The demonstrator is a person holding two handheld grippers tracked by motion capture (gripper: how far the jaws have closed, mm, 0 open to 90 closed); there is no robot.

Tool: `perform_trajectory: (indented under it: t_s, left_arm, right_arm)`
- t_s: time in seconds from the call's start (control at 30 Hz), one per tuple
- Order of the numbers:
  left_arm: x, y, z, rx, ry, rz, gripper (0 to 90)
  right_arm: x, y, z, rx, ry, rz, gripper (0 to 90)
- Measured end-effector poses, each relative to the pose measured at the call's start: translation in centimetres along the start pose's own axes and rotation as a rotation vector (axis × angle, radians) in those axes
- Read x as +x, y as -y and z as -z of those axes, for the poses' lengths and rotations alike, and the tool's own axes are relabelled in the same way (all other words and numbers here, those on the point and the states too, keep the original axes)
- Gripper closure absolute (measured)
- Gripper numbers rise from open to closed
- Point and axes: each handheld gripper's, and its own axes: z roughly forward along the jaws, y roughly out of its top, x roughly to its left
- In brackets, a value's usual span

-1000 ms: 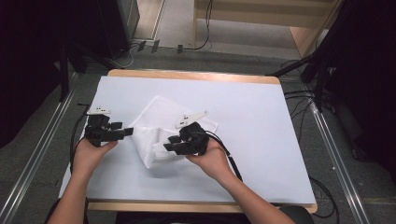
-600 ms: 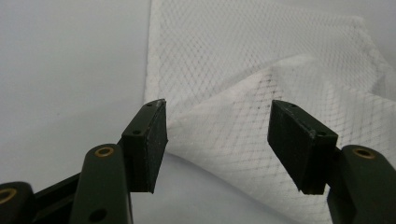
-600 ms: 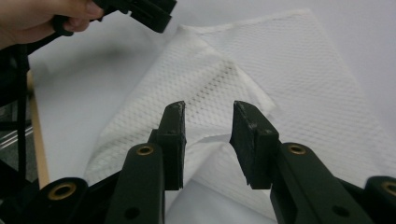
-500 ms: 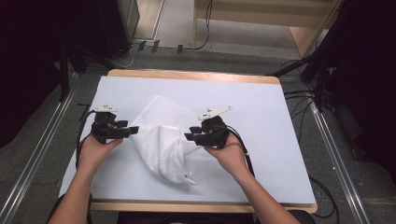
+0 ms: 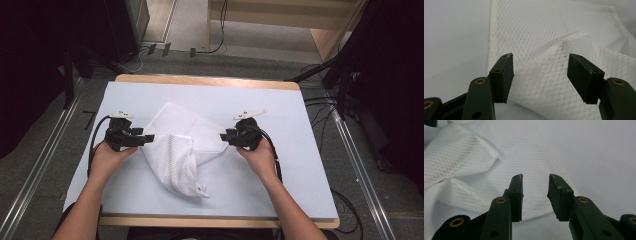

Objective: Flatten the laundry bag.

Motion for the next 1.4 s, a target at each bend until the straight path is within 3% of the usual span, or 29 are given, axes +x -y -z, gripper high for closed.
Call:
perform_trajectory:
  t_s: [0.17, 0.4, 0.47, 0.6, 0.73, 0.83, 0.9, 1.07, 1.27, 1.3, 1.33, 1.4]
  left_arm:
    - [0.1, 0.0, 0.0, 0.000, 0.002, 0.000, 38.9]
    - [0.1, 0.0, 0.1, 0.000, 0.000, 0.002, 38.9]
    - [0.1, 0.0, 0.1, 0.001, 0.000, 0.002, 38.9]
    - [0.1, 0.0, 0.1, 0.003, 0.000, 0.003, 38.9]
    - [0.0, 0.0, 0.0, 0.005, -0.001, 0.000, 38.9]
    - [0.0, 0.0, 0.1, 0.003, 0.000, 0.000, 38.9]
    - [0.0, 0.0, 0.1, 0.003, -0.001, 0.001, 38.9]
    - [0.1, 0.1, 0.3, 0.004, -0.002, 0.004, 38.9]
    - [-0.1, 0.2, 0.3, 0.010, -0.006, 0.001, 38.7]
    - [0.0, 0.3, 0.4, 0.010, -0.008, -0.002, 38.7]
    - [0.0, 0.3, 0.4, 0.008, -0.007, 0.002, 38.8]
    - [0.0, 0.4, 0.5, 0.008, -0.008, 0.002, 38.8]
  right_arm:
    - [-1.6, 0.4, -0.7, 0.011, 0.034, -0.028, 64.2]
    - [-3.9, 1.3, -2.2, 0.071, 0.105, -0.093, 59.4]
    - [-4.3, 1.6, -2.5, 0.079, 0.095, -0.115, 59.3]
    - [-4.0, 1.6, -2.7, 0.076, 0.104, -0.101, 60.9]
    - [-3.6, 1.6, -2.9, 0.076, 0.108, -0.096, 73.4]
    - [-3.5, 1.5, -3.0, 0.090, 0.076, -0.086, 88.1]
    - [-3.5, 1.4, -3.0, 0.093, 0.063, -0.086, 90.0]
    - [-4.3, 0.9, -2.7, 0.116, 0.083, -0.094, 90.0]
    - [-5.1, 0.7, -2.1, 0.089, 0.071, -0.122, 90.0]
    - [-5.1, 0.7, -2.1, 0.084, 0.071, -0.118, 89.3]
    - [-5.1, 0.6, -2.3, 0.076, 0.062, -0.131, 82.9]
    - [-5.1, 0.7, -2.4, 0.076, 0.060, -0.135, 82.0]
